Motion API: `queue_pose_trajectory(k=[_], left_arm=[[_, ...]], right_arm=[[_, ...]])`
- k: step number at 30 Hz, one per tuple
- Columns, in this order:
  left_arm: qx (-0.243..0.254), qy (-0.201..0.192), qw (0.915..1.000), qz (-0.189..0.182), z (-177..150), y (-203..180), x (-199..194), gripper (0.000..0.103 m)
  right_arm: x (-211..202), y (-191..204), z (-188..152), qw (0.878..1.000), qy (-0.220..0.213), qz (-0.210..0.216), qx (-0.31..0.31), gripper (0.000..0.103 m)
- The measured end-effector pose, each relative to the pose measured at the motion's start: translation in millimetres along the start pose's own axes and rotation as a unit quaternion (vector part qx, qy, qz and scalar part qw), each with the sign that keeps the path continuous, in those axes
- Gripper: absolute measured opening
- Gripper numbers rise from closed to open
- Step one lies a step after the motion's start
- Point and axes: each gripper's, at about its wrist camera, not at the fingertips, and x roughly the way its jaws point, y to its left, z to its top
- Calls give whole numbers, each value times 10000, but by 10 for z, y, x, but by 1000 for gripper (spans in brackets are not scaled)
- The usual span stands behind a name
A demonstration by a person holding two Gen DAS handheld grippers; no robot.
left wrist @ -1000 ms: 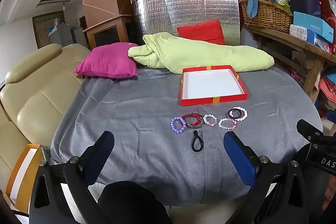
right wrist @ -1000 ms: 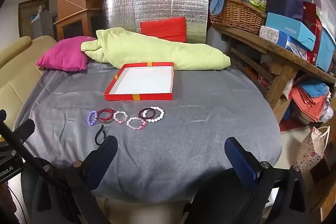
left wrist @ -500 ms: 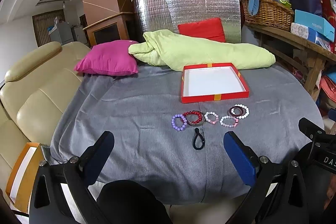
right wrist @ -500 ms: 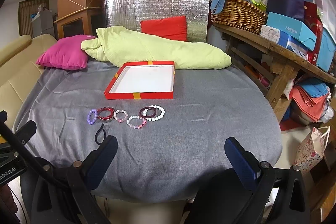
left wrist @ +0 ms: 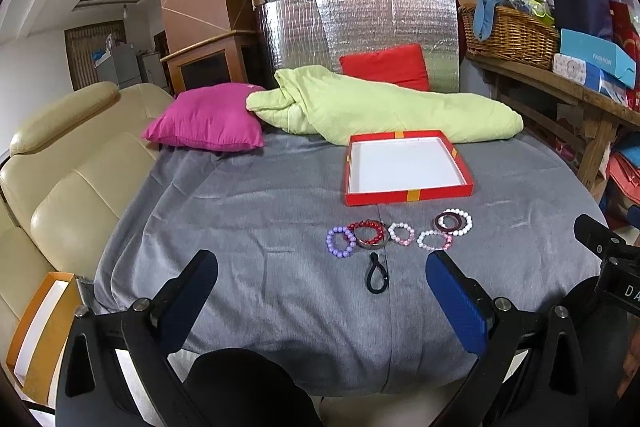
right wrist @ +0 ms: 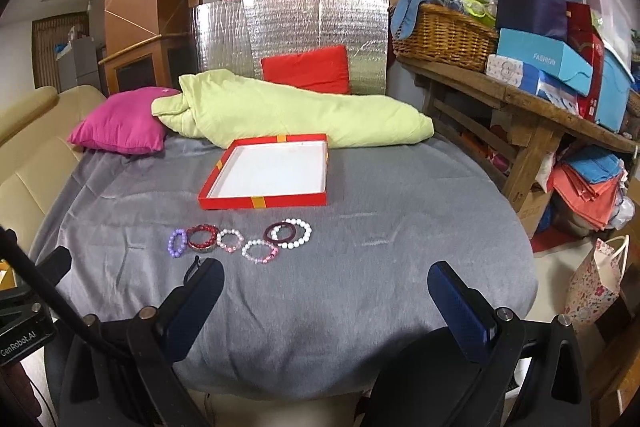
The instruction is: Organize jewelry
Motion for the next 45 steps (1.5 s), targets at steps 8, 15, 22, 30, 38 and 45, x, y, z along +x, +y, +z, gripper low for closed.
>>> queue_pose_trajectory(k=[8,15,22,30,38,45], left_arm=[[27,75,10000,-9,-29,-10,93,103],[-68,273,9995,-154,-60,87,419,103],[-289,853,9958,-139,-108,334,1248,103],[-605,1473,9863,-438,-157,452,2129,101],[-596,1709,9802,-801,-138,447,2603,78],[-718,1897,9746,-948,-149,390,2895,78]], right_arm=[[58,74,-30,9997,-33,-65,-231,103],[258,73,-8,9993,-71,-99,-347,103],[942,-30,135,9972,293,676,-137,103],[2169,-54,286,9878,1189,986,-211,73],[2707,-103,273,9731,1645,1601,192,51],[2846,39,266,9629,1704,2085,159,51]])
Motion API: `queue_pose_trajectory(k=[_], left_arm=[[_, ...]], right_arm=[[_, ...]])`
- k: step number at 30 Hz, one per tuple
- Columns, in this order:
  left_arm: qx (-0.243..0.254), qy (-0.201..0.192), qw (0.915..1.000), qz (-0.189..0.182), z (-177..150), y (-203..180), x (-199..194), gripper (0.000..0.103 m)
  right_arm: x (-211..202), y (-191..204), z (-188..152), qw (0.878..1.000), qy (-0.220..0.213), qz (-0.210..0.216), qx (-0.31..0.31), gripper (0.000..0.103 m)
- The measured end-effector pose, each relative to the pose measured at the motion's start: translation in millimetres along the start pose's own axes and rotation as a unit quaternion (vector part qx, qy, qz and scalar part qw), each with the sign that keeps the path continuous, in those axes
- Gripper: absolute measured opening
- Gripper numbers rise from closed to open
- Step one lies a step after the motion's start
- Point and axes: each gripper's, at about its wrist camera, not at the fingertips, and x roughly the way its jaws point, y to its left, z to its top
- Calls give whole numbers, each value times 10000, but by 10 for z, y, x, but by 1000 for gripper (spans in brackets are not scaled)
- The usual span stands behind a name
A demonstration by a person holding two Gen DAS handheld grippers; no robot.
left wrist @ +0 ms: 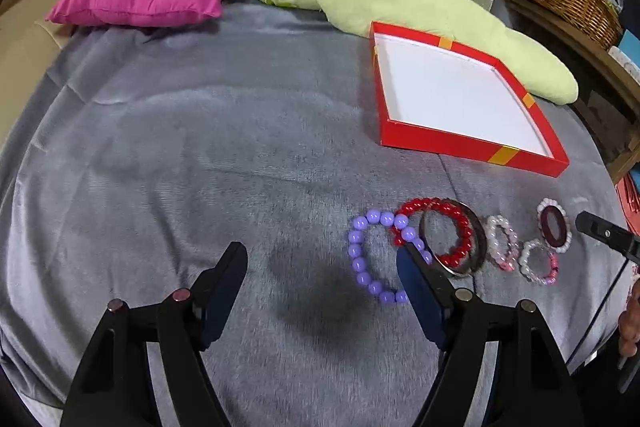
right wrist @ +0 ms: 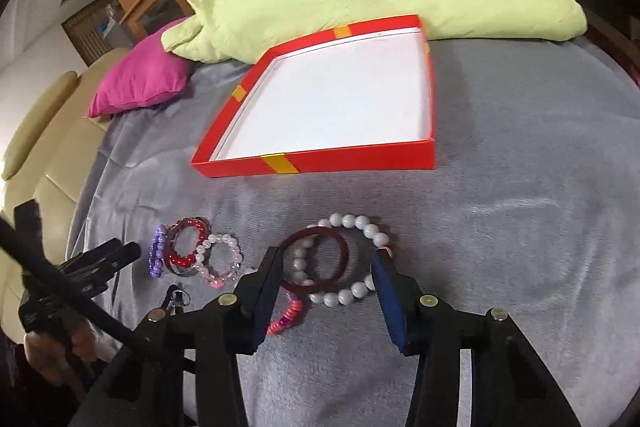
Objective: Organize jewelry
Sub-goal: 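Grasp the purple beaded bracelet with the left tool while the right tool grasps the dark red ring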
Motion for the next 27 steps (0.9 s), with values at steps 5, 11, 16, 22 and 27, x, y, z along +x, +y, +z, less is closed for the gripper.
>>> queue_pose_trajectory(k=[5,11,16,22,27], left_arm=[[283,31,9995,114,90,-59,142,74],[711,170,9970,252,87,-134,307,47],[789,105,9966,191,109,-117,292,10],[767,-186,9968,145,148,-62,179,10],[650,-596,9960,164,233,-58,-10,10]], right_arm=[[189,62,9,9998,138,-91,-76,47],[369,53,-6,9990,329,-292,-121,30],[351,94,-19,9984,256,-414,-285,7],[122,76,57,9996,-235,5,-153,7],[39,-15,214,9982,-556,158,143,7]])
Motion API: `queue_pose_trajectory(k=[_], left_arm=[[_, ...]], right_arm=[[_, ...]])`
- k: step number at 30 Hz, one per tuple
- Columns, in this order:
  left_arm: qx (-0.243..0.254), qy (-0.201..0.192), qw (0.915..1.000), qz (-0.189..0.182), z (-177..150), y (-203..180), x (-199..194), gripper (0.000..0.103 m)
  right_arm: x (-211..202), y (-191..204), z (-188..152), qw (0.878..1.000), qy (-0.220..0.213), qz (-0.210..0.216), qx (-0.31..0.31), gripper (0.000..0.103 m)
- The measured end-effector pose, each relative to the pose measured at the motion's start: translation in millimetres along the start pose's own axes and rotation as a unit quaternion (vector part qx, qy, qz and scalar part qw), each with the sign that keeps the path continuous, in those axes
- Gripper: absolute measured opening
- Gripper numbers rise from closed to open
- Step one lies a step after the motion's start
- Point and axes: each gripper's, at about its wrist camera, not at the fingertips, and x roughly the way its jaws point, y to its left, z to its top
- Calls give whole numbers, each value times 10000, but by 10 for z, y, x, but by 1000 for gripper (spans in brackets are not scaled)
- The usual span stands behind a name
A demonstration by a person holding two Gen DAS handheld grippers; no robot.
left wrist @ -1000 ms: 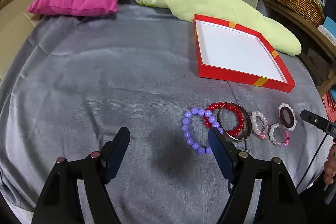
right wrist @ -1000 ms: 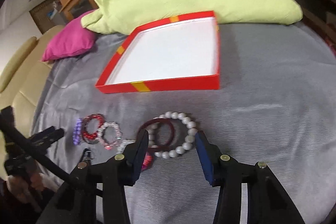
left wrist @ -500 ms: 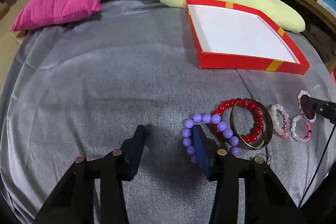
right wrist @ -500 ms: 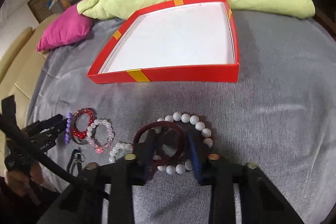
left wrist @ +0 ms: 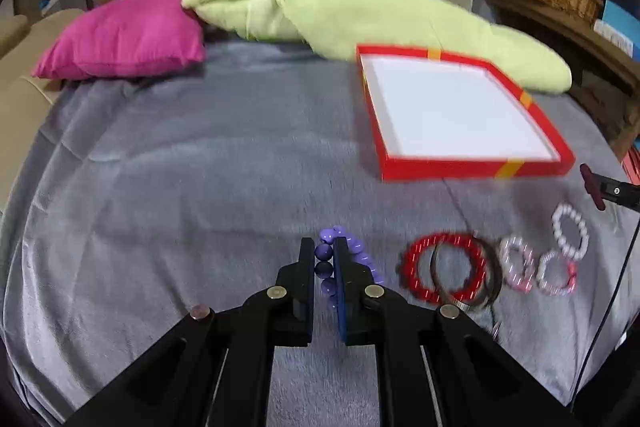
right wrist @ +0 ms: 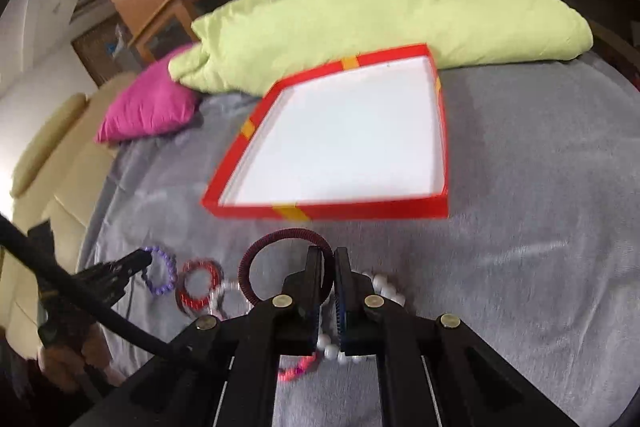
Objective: Organize jewelry
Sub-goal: 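Grasp the purple beaded bracelet with the left tool while the right tool grasps the dark red ring, then lower both held bracelets into the red tray and open both tools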
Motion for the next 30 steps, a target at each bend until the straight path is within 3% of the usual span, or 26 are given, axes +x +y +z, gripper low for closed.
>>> queue_pose_trajectory(k=[5,10,15,20,21,24,26,30], left_arm=[[78,-511,9986,-110,303,-135,-114,10],[127,-688,9966,-429,684,-416,92,10],[123,-604,9960,-654,897,-620,403,10],[190,-443,9970,-605,942,-757,638,12],[187,-383,9976,-547,942,-769,673,20],[286,-508,9979,-270,938,-772,655,63],[293,-683,9972,-68,937,-727,596,66],[77,-556,9984,77,963,-558,620,68]], right_arm=[[35,-172,310,9988,-336,48,358,7],[184,-345,595,9974,-456,-24,565,7],[517,-443,784,9972,-299,-129,678,7],[698,-445,888,9972,-197,-218,691,11],[707,-453,900,9971,-158,-188,718,19],[621,-506,928,9962,-285,-167,811,49],[505,-563,936,9943,-537,-253,887,52],[411,-687,947,9910,-606,-505,1086,52]])
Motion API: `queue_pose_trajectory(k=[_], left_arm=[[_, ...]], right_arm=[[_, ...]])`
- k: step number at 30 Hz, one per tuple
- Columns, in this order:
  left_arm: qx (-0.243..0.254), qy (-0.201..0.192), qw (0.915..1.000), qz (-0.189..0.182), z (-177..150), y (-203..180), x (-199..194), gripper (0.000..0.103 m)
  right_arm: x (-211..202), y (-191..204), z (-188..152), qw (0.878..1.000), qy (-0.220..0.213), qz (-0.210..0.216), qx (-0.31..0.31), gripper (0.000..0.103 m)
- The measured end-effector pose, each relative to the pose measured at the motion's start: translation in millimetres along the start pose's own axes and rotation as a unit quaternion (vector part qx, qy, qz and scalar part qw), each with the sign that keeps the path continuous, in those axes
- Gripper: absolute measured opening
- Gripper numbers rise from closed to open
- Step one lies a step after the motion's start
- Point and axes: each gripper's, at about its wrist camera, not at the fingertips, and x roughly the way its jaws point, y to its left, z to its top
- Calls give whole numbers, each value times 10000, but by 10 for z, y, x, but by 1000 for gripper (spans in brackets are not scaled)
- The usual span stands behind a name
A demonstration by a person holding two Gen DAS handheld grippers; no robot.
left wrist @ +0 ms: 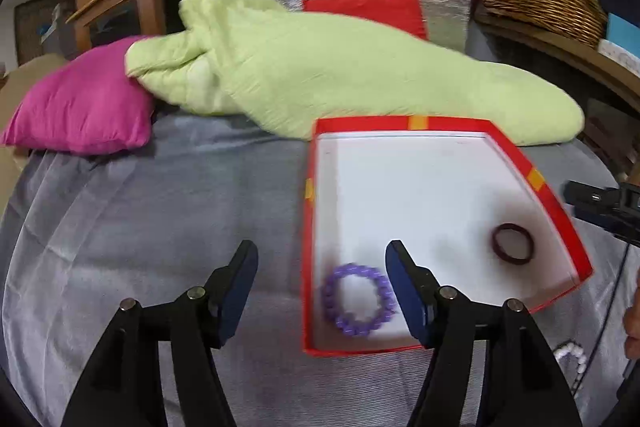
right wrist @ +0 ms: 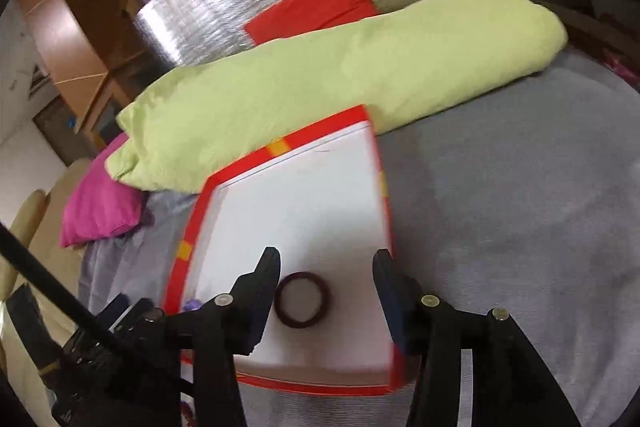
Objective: Organize jewelry
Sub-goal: 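Lower both held bracelets into the red tray and open both tools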
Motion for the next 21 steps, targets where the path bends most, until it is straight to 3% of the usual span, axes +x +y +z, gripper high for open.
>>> queue_pose_trajectory(k=[4,10,17,21], left_arm=[[-333,348,9988,79,-17,178,130,68],[-791,693,9928,-571,-75,278,237,68],[-703,829,9872,-1165,-124,179,243,68],[-465,788,9899,-1079,-133,89,170,68]], right_arm=[[45,-72,-17,9985,20,-546,-26,52],[271,-109,-69,9977,417,-525,-14,49],[381,31,-114,9963,477,-610,-376,40],[385,49,-124,9953,452,-664,-545,39]])
